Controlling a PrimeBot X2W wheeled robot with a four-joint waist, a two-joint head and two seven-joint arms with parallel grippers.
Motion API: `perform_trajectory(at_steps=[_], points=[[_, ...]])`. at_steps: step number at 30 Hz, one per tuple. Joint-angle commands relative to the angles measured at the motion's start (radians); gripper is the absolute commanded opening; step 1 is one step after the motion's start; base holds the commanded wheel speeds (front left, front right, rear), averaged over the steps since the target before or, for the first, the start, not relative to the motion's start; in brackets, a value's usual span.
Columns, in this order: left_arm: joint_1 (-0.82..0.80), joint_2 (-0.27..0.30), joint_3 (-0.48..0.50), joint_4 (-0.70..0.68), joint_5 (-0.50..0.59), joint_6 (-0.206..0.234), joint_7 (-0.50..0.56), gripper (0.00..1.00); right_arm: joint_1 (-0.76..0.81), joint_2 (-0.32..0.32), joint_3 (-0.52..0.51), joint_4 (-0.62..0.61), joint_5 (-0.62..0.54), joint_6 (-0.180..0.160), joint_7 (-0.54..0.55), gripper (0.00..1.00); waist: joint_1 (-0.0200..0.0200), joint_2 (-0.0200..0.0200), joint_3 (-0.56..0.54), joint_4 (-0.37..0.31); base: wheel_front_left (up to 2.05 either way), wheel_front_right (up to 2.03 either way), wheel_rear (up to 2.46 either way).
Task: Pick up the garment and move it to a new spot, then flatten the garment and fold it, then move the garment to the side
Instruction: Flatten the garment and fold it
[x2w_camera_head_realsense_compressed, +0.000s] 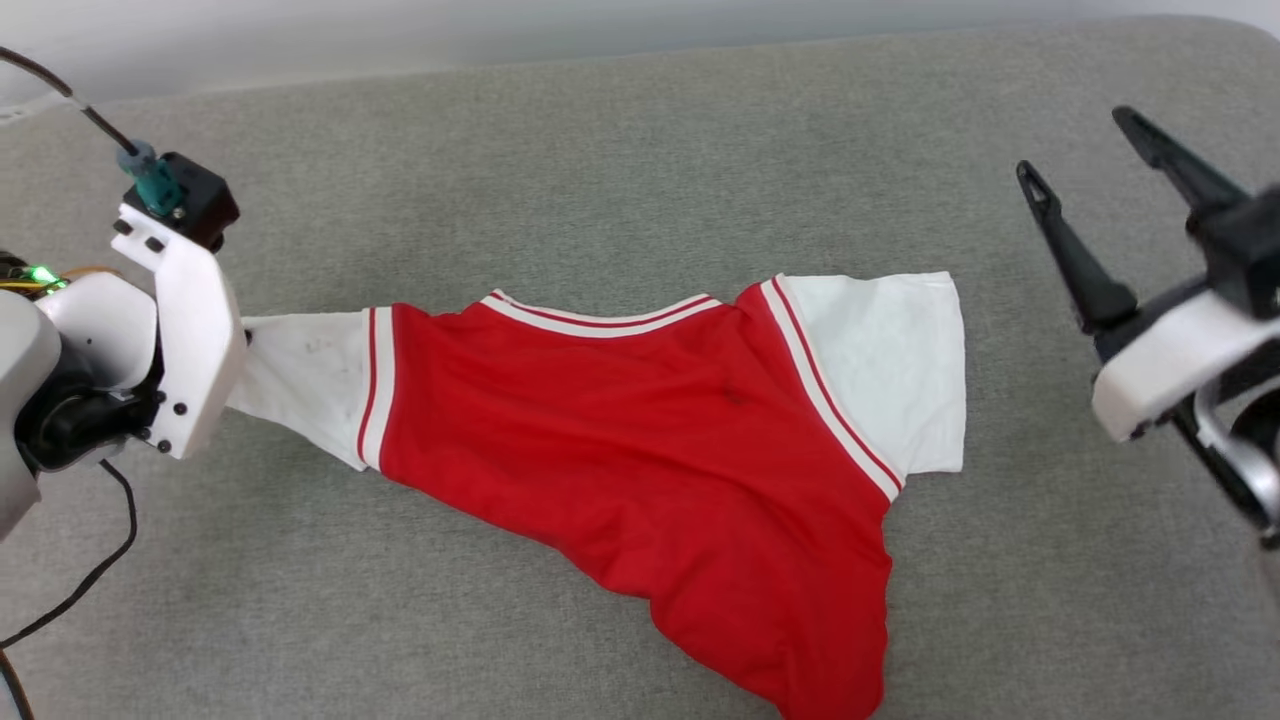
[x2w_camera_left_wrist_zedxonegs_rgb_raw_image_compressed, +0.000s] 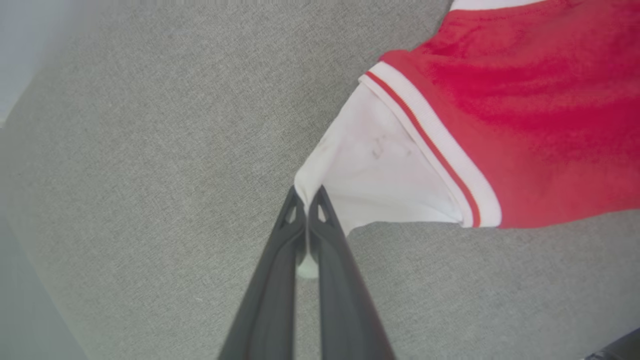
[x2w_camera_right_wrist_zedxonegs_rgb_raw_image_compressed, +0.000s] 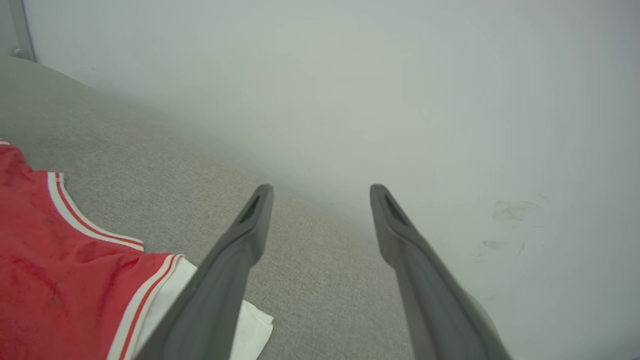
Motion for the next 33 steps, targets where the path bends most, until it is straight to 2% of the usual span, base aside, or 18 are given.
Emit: perform_trajectory(at_steps=[1,8,13,16,21,24,27,31,32,33], points=[[-0.014,0.004,0.0,-0.02,0.014,0.0,-0.008,0.0,-0.056,-0.046,0.043,0.013,0.065,-0.001,0.087,1.0,0.0,0.0,0.003,0.013,0.0,0.0,0.0],[-0.035,-0.014,0.004,-0.098,0.04,0.014,-0.025,0.0,-0.302,-0.25,0.292,0.068,0.384,-0.001,0.535,1.0,0.0,0.0,0.046,0.045,0.0,0.0,0.0],[-0.059,-0.036,0.006,-0.123,0.06,0.015,-0.038,0.0,-0.438,-0.323,0.44,0.136,0.554,-0.001,0.785,1.0,0.0,0.0,0.091,0.074,0.0,0.0,0.0],[-0.076,-0.052,0.011,-0.133,0.069,0.013,-0.048,0.0,-0.499,-0.327,0.487,0.191,0.619,-0.001,0.883,1.0,0.0,0.0,0.122,0.09,0.0,0.0,0.0],[-0.098,-0.071,0.024,-0.122,0.069,0.01,-0.075,0.0,-0.548,-0.277,0.506,0.297,0.686,-0.001,0.942,1.0,0.0,0.0,0.183,0.116,0.0,0.0,0.0],[-0.107,-0.087,0.022,-0.11,0.076,0.006,-0.086,0.0,-0.548,-0.24,0.518,0.363,0.713,-0.001,0.955,1.0,0.0,0.0,0.209,0.126,0.0,0.0,0.0],[-0.111,-0.095,0.017,-0.097,0.076,0.003,-0.094,0.0,-0.502,-0.205,0.572,0.414,0.713,0.0,0.956,1.0,0.0,0.0,0.218,0.132,0.0,0.0,0.0],[-0.113,-0.109,0.01,-0.084,0.075,-0.001,-0.101,0.0,-0.452,-0.169,0.619,0.441,0.729,0.001,0.932,1.0,0.0,0.0,0.216,0.135,0.0,0.0,0.0],[-0.111,-0.111,0.008,-0.079,0.074,-0.003,-0.105,0.0,-0.443,-0.163,0.63,0.448,0.737,0.001,0.926,0.88,0.0,0.0,0.211,0.134,0.0,0.0,0.0],[-0.108,-0.111,0.007,-0.074,0.072,-0.004,-0.105,0.0,-0.44,-0.16,0.635,0.451,0.743,0.001,0.912,0.0,0.0,0.0,0.205,0.132,0.0,0.0,0.0]])
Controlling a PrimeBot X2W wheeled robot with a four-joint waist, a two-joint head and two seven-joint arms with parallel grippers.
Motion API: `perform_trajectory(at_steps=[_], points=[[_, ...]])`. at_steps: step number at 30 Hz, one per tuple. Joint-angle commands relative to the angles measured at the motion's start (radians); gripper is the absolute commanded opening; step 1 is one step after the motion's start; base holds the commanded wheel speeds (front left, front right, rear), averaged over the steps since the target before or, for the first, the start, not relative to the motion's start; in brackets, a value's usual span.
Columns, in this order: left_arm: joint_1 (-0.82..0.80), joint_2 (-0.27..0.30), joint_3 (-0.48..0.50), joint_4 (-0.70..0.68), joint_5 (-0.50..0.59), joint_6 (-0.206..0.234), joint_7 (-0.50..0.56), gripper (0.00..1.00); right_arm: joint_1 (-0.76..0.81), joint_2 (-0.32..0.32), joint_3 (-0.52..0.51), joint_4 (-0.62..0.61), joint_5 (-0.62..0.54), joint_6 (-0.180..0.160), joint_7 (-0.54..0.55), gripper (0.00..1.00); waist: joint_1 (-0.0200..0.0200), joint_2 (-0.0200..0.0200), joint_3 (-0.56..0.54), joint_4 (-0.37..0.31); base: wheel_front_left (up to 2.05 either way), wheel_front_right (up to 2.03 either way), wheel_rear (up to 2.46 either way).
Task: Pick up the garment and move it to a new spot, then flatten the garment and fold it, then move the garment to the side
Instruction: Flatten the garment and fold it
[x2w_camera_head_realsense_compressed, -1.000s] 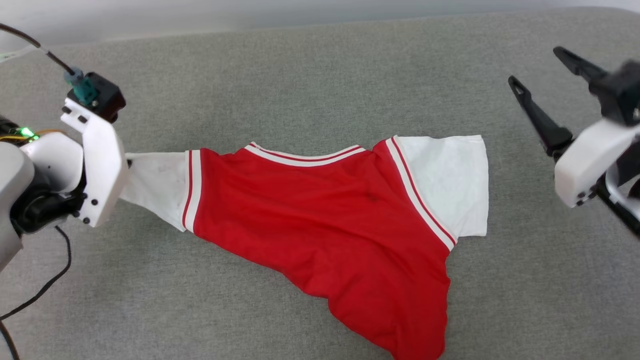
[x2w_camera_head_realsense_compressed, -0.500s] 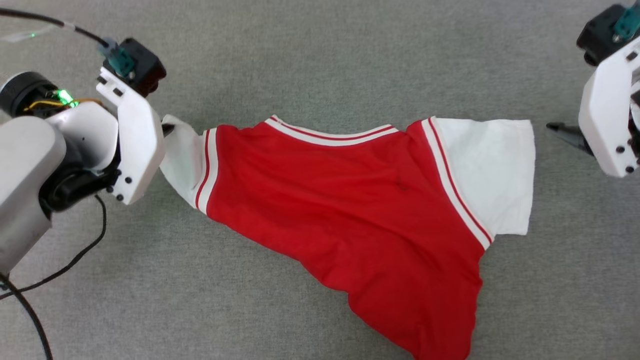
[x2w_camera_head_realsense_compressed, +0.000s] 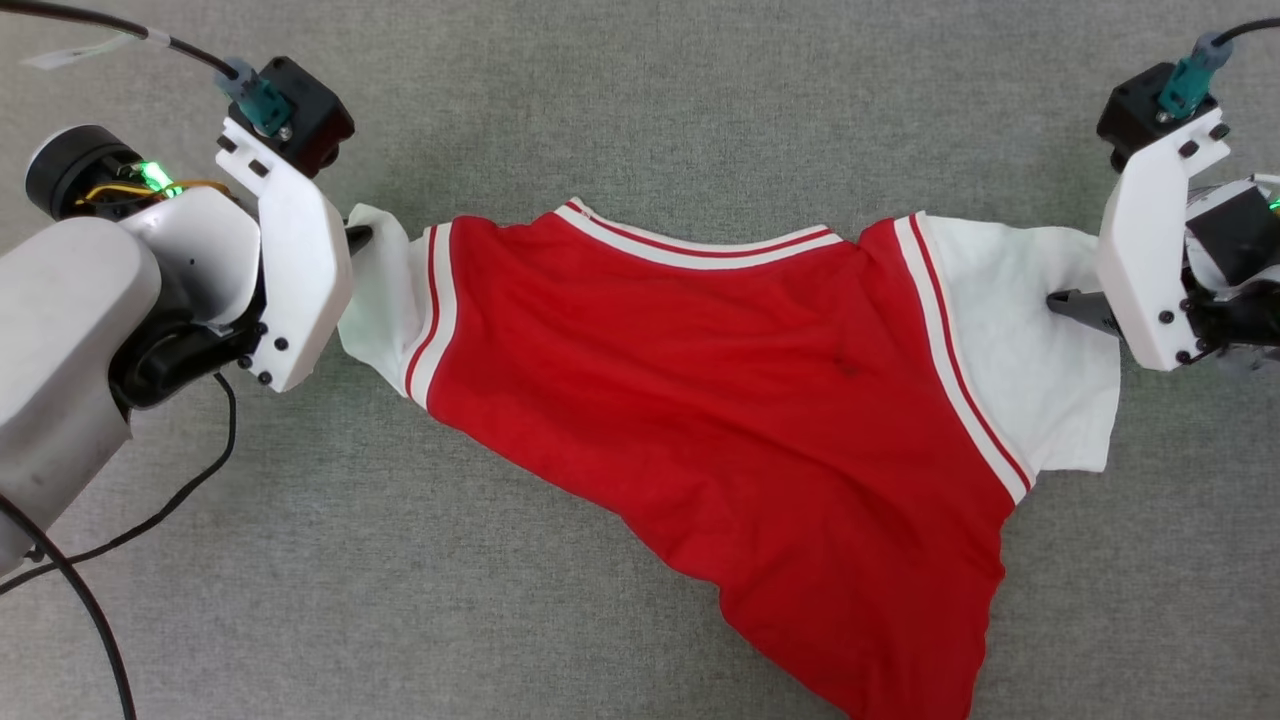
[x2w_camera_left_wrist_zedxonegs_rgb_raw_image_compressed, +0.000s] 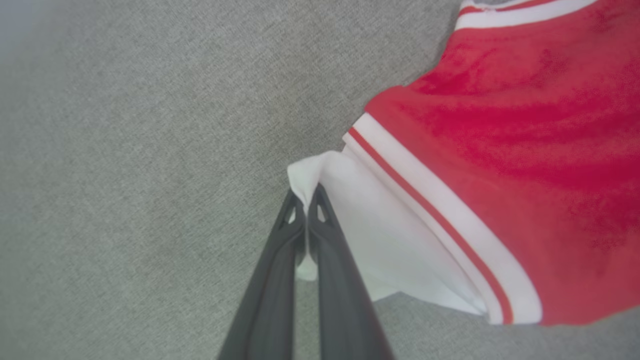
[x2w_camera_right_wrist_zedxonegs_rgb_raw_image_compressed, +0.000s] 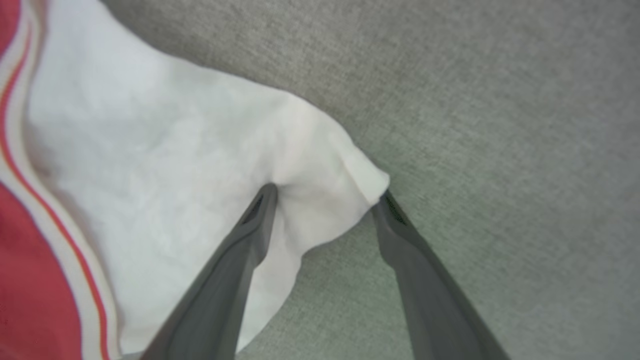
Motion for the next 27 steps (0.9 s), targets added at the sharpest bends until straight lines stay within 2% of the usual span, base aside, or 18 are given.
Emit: perform_trajectory(at_steps=[1,7,13,19,23,27], points=[[-0.006,-0.003,0.0,0.005,-0.003,-0.005,-0.005,0.0,0.084,0.052,0.052,0.018,0.017,0.003,-0.007,0.0,0.0,0.0,-0.011,-0.003,0.0,0.0,0.0],[0.019,0.004,0.001,0.019,-0.013,-0.008,-0.048,0.0,0.025,0.004,0.017,0.016,0.04,0.003,-0.143,0.0,0.0,0.0,-0.089,-0.019,0.0,0.0,0.0],[0.015,0.024,0.018,-0.02,0.014,-0.01,-0.149,0.0,0.042,-0.075,0.035,-0.067,0.049,0.002,-0.295,0.0,0.0,0.0,-0.193,-0.034,0.0,0.0,0.0],[-0.017,0.044,0.058,-0.074,0.033,0.01,-0.224,0.0,0.027,-0.144,-0.022,-0.145,0.04,0.002,-0.459,0.0,0.0,0.0,-0.267,-0.05,0.0,0.0,0.0],[-0.051,0.054,0.088,-0.103,0.044,0.03,-0.244,0.0,-0.003,-0.161,-0.078,-0.162,0.007,0.002,-0.529,0.0,0.0,0.0,-0.293,-0.064,0.0,0.0,0.0],[-0.104,0.033,0.118,-0.099,0.058,0.047,-0.265,0.0,-0.056,-0.147,-0.118,-0.159,-0.048,0.002,-0.555,0.0,0.0,0.0,-0.292,-0.072,0.0,0.0,0.0]])
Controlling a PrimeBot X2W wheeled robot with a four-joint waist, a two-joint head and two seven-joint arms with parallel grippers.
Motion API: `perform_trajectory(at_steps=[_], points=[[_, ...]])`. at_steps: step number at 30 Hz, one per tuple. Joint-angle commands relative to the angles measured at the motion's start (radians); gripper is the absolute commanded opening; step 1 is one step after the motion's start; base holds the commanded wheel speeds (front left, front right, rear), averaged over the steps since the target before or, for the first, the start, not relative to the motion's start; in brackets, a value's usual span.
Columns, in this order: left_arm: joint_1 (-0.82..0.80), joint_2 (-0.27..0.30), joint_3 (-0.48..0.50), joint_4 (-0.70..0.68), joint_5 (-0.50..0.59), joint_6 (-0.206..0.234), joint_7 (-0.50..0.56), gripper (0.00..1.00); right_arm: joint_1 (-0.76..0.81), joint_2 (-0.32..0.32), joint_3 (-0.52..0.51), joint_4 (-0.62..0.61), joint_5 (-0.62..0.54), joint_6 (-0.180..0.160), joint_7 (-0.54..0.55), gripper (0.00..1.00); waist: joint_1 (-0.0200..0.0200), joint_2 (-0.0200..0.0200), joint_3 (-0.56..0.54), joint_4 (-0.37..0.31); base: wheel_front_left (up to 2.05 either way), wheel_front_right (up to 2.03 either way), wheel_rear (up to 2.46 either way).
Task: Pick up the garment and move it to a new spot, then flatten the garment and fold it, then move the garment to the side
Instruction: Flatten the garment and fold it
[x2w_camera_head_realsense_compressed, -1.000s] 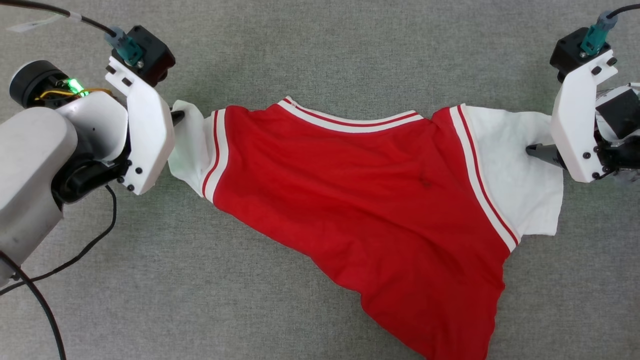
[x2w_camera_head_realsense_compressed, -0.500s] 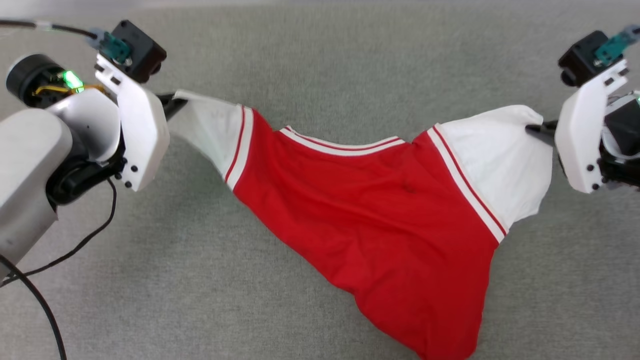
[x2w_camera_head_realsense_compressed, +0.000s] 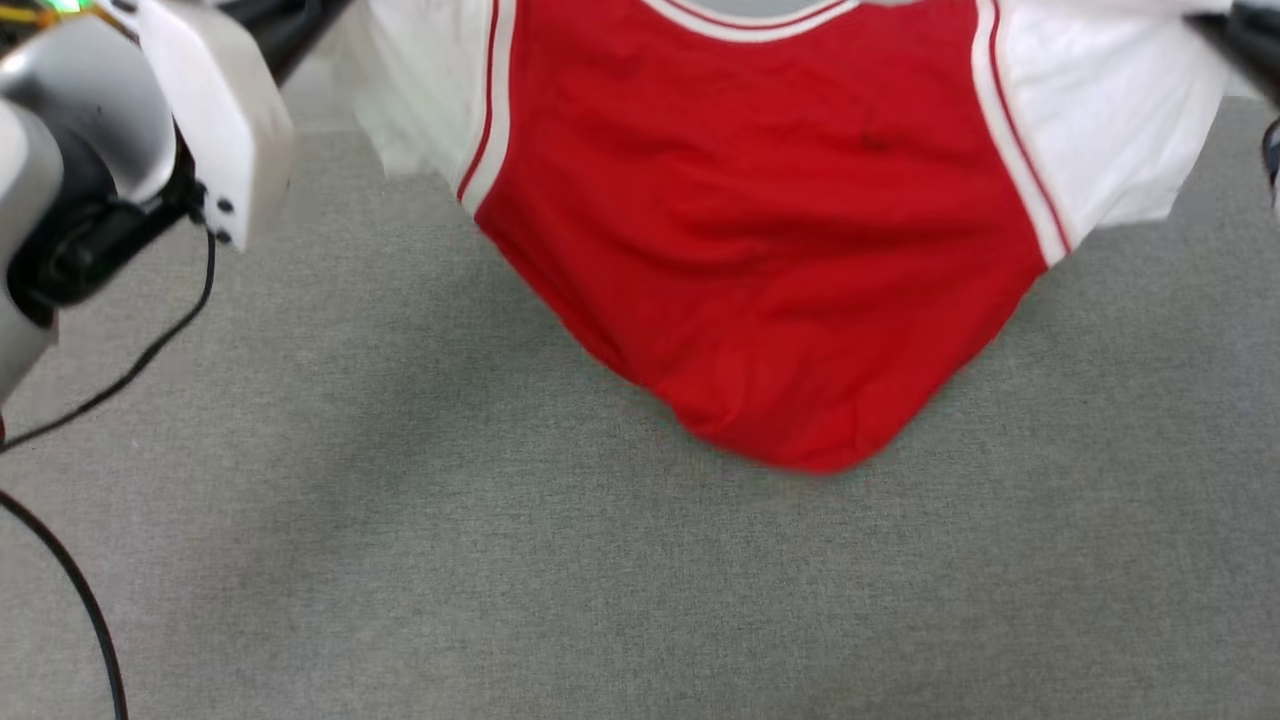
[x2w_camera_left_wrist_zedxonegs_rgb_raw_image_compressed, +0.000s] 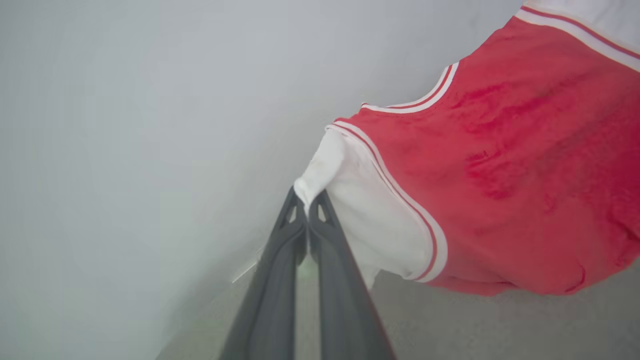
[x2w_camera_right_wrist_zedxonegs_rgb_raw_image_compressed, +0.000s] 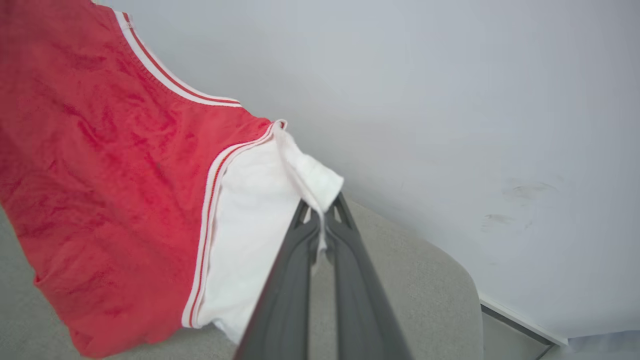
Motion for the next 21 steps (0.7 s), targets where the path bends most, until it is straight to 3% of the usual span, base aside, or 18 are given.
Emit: perform_trajectory(at_steps=[1,12,21], points=[[-0.032,-0.01,0.011,0.011,0.015,0.01,-0.008,0.0,-0.037,0.018,-0.013,0.002,-0.016,0.0,-0.007,0.0,0.0001,0.0,0.009,-0.003,0.0,0.0,0.0],[-0.305,-0.156,0.089,0.193,0.072,0.007,-0.052,0.0,-0.37,0.12,-0.068,0.138,-0.228,0.0,-0.031,0.0,0.0001,0.0,0.144,-0.005,0.0,0.0,0.0],[-0.539,-0.244,0.139,0.388,0.122,-0.009,-0.136,0.0,-0.661,0.218,-0.059,0.34,-0.383,0.0,-0.142,0.0,0.0001,0.0,0.261,-0.005,0.0,0.0,0.0]])
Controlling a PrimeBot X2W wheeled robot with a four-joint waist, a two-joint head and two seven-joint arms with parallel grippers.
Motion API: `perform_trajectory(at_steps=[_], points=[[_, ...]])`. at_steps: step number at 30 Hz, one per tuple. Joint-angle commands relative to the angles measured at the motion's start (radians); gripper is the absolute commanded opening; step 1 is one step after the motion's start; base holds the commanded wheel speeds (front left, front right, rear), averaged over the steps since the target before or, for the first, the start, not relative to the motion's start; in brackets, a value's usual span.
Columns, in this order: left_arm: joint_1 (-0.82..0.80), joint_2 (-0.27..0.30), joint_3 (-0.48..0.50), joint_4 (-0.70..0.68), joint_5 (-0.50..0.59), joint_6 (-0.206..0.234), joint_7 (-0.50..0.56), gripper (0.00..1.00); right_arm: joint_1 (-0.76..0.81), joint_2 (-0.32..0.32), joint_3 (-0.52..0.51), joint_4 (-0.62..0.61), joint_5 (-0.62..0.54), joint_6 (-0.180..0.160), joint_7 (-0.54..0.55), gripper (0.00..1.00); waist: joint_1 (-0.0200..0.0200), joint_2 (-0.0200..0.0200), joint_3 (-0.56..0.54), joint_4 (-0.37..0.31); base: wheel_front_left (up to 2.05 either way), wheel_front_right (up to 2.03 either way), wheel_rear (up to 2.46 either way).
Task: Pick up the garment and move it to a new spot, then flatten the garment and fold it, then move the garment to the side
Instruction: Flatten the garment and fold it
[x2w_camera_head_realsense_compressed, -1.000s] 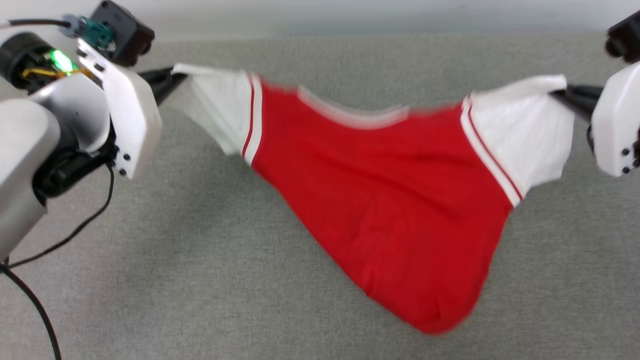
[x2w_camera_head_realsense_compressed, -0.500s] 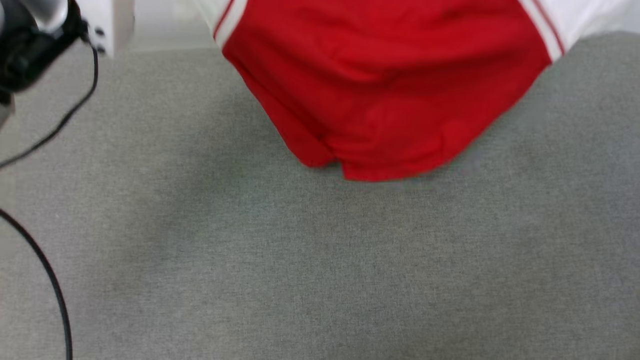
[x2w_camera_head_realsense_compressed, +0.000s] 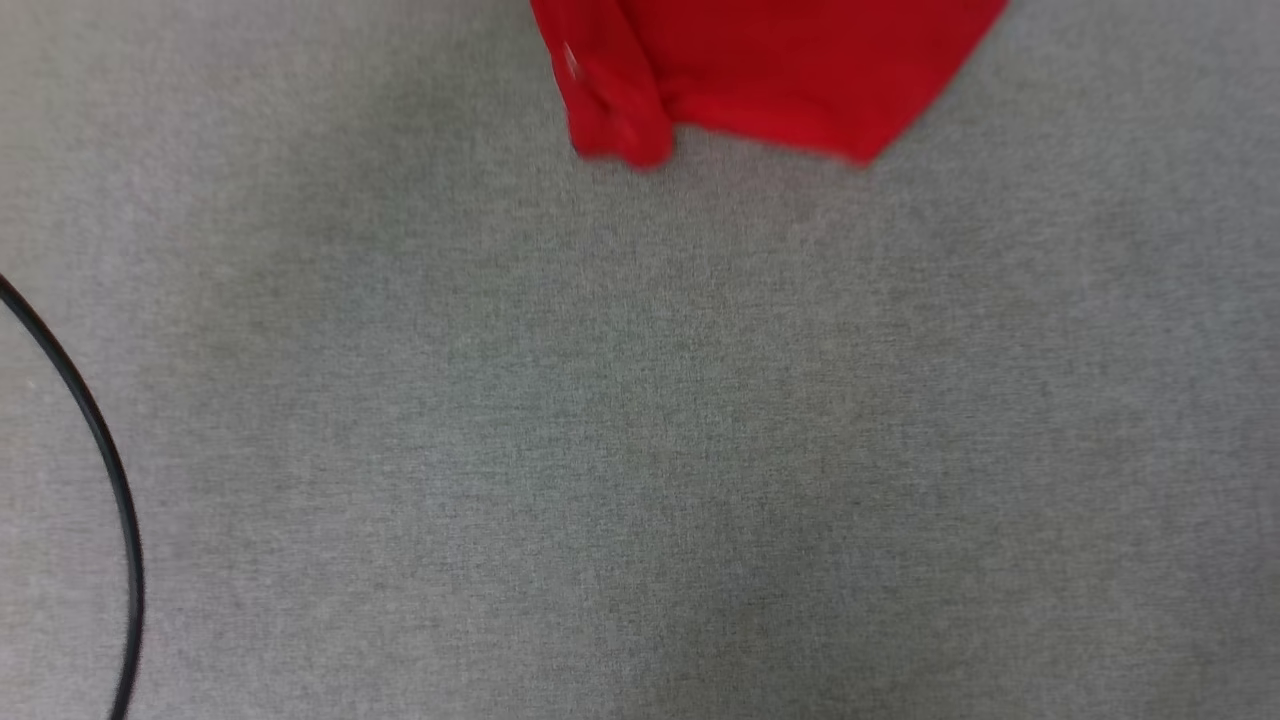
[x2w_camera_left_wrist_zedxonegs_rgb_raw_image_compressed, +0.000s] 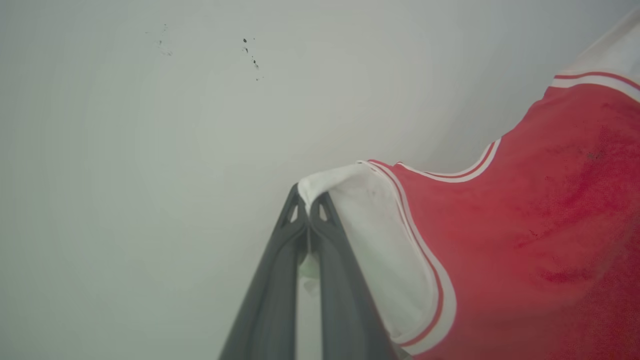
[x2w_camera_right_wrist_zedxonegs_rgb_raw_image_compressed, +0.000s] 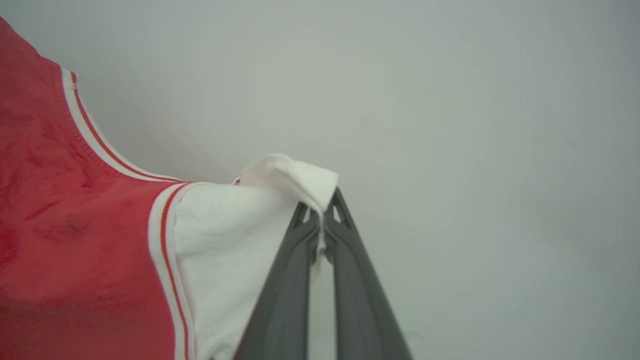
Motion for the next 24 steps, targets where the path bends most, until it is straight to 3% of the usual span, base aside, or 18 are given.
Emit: perform_trajectory(at_steps=[1,13,24], points=[[-0.062,-0.001,0.015,0.028,0.017,0.001,-0.023,0.0,-0.053,0.02,-0.002,0.031,-0.018,-0.001,-0.026,0.0,-0.0001,0.0,0.039,-0.002,0.0,0.0,0.0],[-0.226,-0.051,0.036,0.201,0.03,-0.028,-0.13,0.0,-0.285,0.106,0.023,0.224,-0.12,-0.001,-0.203,0.0,-0.0001,0.0,0.095,0.01,0.0,0.0,0.0],[-0.12,-0.033,-0.017,0.296,-0.004,-0.041,-0.195,0.0,-0.179,0.168,0.101,0.346,-0.094,-0.001,-0.316,0.0,-0.0001,0.0,0.107,-0.006,0.0,0.0,0.0]])
